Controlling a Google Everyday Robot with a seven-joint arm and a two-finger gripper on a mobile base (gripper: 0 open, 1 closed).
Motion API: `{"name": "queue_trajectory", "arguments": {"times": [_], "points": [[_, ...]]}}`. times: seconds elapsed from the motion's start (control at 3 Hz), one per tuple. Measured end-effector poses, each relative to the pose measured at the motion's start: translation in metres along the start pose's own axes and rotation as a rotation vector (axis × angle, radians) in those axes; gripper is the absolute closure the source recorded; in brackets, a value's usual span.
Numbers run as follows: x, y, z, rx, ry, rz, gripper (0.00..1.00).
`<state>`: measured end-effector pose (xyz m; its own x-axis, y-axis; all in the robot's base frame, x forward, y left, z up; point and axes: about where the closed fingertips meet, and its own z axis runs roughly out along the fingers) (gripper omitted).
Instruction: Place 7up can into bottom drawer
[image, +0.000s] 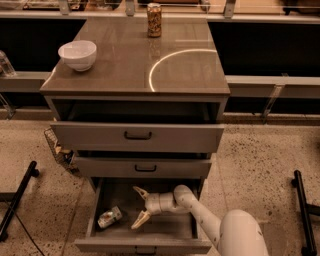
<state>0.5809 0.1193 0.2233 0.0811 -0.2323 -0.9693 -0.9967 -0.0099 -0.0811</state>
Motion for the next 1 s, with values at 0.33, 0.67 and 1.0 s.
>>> {"name": "queue_trajectory", "arguments": {"times": [0.33,0.67,1.0], "points": [[0.0,0.0,0.001,-0.001,-0.002,0.0,0.0],[-0.018,0.0,-0.019,0.004,0.006,-0.035,0.0],[-0.033,0.0,-0.038,0.018,0.008,-0.063,0.0]]}}
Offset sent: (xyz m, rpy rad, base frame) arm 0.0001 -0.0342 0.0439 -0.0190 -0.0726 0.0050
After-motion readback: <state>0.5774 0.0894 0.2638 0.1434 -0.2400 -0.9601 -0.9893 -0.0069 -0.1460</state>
